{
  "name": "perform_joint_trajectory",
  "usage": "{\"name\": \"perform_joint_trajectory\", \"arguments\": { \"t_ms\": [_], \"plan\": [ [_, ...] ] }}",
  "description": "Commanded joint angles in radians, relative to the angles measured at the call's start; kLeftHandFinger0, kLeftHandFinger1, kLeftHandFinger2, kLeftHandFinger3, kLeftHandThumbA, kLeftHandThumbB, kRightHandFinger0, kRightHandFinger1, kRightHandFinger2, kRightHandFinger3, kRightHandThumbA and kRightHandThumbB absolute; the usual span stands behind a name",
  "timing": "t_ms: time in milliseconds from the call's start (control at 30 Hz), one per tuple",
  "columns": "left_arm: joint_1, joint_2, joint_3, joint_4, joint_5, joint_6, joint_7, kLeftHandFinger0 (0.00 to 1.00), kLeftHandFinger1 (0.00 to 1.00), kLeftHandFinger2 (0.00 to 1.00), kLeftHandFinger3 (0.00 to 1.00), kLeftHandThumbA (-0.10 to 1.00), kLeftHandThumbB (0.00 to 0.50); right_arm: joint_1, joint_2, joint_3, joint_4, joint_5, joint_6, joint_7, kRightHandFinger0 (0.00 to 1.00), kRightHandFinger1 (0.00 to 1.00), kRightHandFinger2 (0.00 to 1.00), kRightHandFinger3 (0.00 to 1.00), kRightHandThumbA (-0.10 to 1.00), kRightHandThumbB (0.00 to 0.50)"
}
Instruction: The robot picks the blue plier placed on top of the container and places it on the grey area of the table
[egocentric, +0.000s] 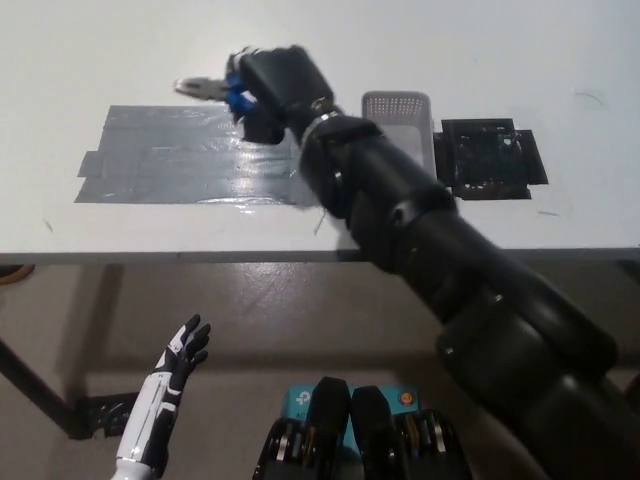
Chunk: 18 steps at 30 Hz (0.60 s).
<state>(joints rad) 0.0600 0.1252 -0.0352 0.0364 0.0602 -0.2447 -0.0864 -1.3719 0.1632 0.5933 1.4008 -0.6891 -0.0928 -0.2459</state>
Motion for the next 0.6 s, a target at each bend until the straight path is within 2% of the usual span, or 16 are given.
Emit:
{"name": "perform_joint_trajectory", "arguments": {
  "t_ms": [0,33,133,200,267,300,333,367,400,433,467,533,567],
  "plan": [
    [-0.004,0.006,-0.004,-0.011,-0.016,-0.025,-0.012,1.0,1.0,1.0,1.0,1.0,0.195,-0.085,0.024,0.012,0.002,-0.007,0.021,-0.022,0.0,0.2,0.54,0.38,-0.1,0.266],
    [-0.003,0.007,-0.006,-0.011,-0.01,-0.029,-0.012,1.0,1.0,1.0,1.0,1.0,0.192,-0.078,0.03,0.015,0.005,-0.008,0.022,-0.03,0.0,0.16,0.5,0.36,-0.1,0.269],
    [-0.004,0.007,-0.011,-0.012,0.003,-0.027,-0.007,1.0,1.0,1.0,1.0,1.0,0.204,-0.061,0.029,0.021,0.009,-0.01,0.017,-0.045,0.0,0.1,0.49,0.34,-0.1,0.271],
    [-0.008,0.008,-0.012,-0.01,0.009,-0.032,-0.004,1.0,1.0,1.0,1.0,1.0,0.208,-0.054,0.024,0.032,0.013,-0.017,0.018,-0.05,0.0,0.14,0.52,0.39,-0.1,0.287],
    [-0.008,0.01,-0.01,-0.014,0.013,-0.027,-0.002,1.0,1.0,1.0,1.0,1.0,0.226,-0.052,0.019,0.04,0.017,-0.017,0.027,-0.038,0.0,0.1,0.49,0.4,-0.1,0.273],
    [-0.009,0.011,-0.009,-0.015,0.018,-0.027,0.0,1.0,1.0,1.0,1.0,1.0,0.227,-0.051,0.014,0.042,0.019,-0.015,0.036,-0.029,0.07,0.18,0.56,0.46,-0.1,0.247],
    [-0.011,0.013,-0.009,-0.016,0.02,-0.027,0.0,1.0,1.0,1.0,1.0,1.0,0.227,-0.054,0.011,0.042,0.022,-0.013,0.053,-0.009,0.05,0.18,0.51,0.49,-0.1,0.236],
    [-0.013,0.012,-0.009,-0.015,0.02,-0.026,-0.001,1.0,1.0,1.0,1.0,1.0,0.222,-0.058,0.007,0.028,0.025,0.006,0.063,0.037,0.28,0.44,0.76,0.68,-0.04,0.223],
    [-0.018,0.013,-0.013,-0.008,0.032,-0.034,0.001,1.0,1.0,1.0,1.0,1.0,0.217,-0.064,-0.001,0.037,0.035,0.003,0.087,0.13,1.0,1.0,1.0,1.0,0.38,0.302],
    [-0.021,0.014,-0.014,-0.007,0.033,-0.037,0.0,1.0,1.0,1.0,1.0,1.0,0.217,-0.067,-0.004,0.037,0.036,0.004,0.095,0.147,1.0,1.0,1.0,1.0,0.45,0.333],
    [-0.023,0.015,-0.015,-0.005,0.033,-0.04,-0.001,1.0,1.0,1.0,1.0,1.0,0.225,-0.066,-0.009,0.03,0.037,0.012,0.106,0.176,1.0,1.0,1.0,1.0,0.55,0.409],
    [-0.027,0.015,-0.016,-0.007,0.043,-0.038,0.003,1.0,1.0,1.0,1.0,1.0,0.241,-0.063,-0.018,0.029,0.034,0.014,0.112,0.187,1.0,1.0,1.0,1.0,0.61,0.456],
    [-0.032,0.017,-0.017,-0.007,0.053,-0.042,0.005,1.0,1.0,1.0,1.0,1.0,0.237,-0.061,-0.025,0.03,0.033,0.013,0.113,0.188,1.0,1.0,1.0,1.0,0.64,0.455]
  ]
}}
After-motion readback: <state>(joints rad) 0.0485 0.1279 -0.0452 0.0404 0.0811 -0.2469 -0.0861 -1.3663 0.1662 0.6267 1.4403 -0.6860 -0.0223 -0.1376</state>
